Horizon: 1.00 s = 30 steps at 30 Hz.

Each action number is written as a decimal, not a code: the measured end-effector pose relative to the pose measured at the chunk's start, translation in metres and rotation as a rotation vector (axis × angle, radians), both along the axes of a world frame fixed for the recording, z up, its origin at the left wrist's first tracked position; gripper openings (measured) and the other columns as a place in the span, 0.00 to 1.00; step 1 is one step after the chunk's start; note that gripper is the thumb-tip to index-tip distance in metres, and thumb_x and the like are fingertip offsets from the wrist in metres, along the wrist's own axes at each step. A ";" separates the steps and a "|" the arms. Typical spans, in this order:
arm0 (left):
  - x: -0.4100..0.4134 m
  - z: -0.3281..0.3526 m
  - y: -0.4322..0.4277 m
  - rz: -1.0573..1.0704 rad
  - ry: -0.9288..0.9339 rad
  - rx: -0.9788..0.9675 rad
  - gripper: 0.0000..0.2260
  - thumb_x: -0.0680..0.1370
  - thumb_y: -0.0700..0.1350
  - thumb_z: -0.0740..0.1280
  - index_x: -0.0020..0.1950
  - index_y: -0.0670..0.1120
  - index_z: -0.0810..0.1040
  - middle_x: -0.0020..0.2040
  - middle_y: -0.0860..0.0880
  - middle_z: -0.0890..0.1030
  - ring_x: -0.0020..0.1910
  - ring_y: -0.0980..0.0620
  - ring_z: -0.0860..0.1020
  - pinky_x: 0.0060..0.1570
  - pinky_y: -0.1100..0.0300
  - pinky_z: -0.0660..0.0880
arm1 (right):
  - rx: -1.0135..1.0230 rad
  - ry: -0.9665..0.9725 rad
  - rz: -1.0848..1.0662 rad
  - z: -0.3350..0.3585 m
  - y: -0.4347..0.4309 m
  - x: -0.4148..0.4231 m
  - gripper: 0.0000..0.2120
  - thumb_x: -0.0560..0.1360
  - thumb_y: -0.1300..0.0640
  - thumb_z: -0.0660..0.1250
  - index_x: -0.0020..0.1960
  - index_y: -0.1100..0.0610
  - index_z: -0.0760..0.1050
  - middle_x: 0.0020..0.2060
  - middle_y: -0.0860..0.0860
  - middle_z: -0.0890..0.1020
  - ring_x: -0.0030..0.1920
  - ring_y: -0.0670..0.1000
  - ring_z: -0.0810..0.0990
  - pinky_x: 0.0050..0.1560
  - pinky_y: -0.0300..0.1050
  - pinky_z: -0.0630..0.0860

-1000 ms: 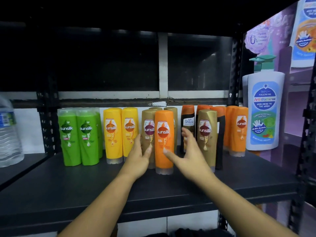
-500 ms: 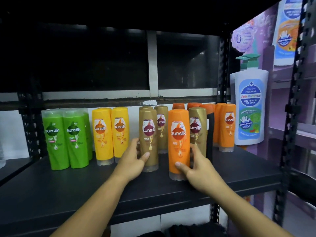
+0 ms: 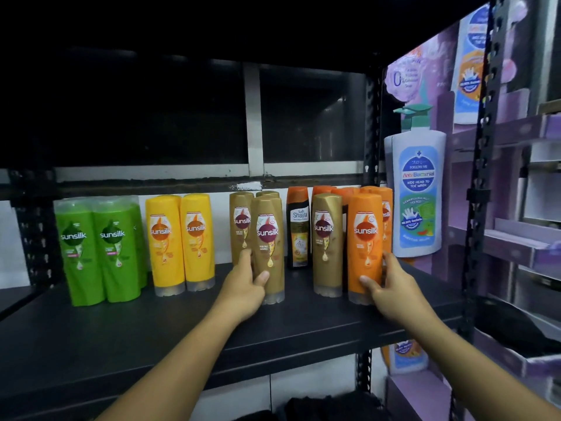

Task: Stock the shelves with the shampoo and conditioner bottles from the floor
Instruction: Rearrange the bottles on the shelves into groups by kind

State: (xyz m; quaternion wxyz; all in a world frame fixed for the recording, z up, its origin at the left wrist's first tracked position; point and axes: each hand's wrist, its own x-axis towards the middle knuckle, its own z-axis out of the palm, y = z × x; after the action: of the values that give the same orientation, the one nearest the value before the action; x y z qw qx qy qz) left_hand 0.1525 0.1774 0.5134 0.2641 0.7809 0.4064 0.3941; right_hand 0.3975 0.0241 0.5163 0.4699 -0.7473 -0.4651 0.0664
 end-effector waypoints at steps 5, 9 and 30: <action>-0.002 -0.007 -0.005 -0.041 -0.020 -0.003 0.31 0.83 0.47 0.67 0.80 0.57 0.54 0.77 0.52 0.69 0.74 0.49 0.70 0.73 0.49 0.67 | 0.026 -0.039 -0.037 -0.001 0.006 0.004 0.39 0.77 0.48 0.71 0.80 0.52 0.53 0.74 0.55 0.69 0.72 0.60 0.70 0.69 0.60 0.70; 0.000 -0.005 -0.006 -0.057 -0.042 0.005 0.36 0.79 0.51 0.73 0.79 0.59 0.54 0.75 0.54 0.71 0.73 0.51 0.71 0.73 0.47 0.69 | 0.382 -0.324 -0.165 -0.012 0.001 -0.011 0.32 0.76 0.51 0.73 0.75 0.51 0.63 0.70 0.52 0.68 0.71 0.54 0.65 0.68 0.58 0.70; -0.011 0.011 0.057 0.216 0.109 0.092 0.24 0.78 0.46 0.74 0.67 0.48 0.65 0.64 0.47 0.78 0.62 0.46 0.78 0.56 0.55 0.73 | -0.175 -0.220 0.407 0.012 0.117 -0.093 0.21 0.80 0.46 0.66 0.69 0.53 0.73 0.65 0.50 0.78 0.64 0.51 0.77 0.63 0.42 0.72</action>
State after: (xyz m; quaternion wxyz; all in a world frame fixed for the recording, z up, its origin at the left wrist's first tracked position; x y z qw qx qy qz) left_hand 0.1412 0.2348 0.5243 0.1616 0.7642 0.4833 0.3953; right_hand 0.3042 0.1409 0.5283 0.3272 -0.6787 -0.6469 0.1179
